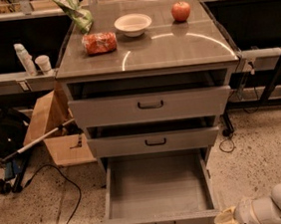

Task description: Close bottom drawer

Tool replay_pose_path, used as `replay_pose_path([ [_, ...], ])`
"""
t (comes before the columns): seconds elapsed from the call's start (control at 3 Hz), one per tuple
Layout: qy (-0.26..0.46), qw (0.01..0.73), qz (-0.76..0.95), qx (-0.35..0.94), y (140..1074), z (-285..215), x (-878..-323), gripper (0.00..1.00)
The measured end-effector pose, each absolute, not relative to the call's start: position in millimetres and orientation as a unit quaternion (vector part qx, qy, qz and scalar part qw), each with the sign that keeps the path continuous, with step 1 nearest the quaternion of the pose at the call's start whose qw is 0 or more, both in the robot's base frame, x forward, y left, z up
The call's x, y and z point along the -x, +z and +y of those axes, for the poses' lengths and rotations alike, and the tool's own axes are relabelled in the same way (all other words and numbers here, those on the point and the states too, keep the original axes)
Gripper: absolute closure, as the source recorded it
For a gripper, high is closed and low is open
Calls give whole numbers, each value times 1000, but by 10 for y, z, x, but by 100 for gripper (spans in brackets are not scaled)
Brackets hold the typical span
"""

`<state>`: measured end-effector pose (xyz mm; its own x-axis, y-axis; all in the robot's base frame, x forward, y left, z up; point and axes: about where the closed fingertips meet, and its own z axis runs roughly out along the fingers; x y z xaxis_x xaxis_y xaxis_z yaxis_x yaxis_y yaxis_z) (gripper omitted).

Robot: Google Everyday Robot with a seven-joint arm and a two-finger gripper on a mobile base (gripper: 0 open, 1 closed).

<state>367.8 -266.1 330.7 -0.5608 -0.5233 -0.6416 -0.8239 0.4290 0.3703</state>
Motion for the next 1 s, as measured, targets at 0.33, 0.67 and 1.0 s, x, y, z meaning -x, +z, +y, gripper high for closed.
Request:
replay_pose_path([
  [0.33, 341, 218, 815, 415, 3027, -2561, -3848, 100],
  [0.67, 346, 216, 815, 412, 2927, -2538, -3870, 100],
  [1.0, 354, 206, 814, 411, 2767, -2508, -3905, 100],
])
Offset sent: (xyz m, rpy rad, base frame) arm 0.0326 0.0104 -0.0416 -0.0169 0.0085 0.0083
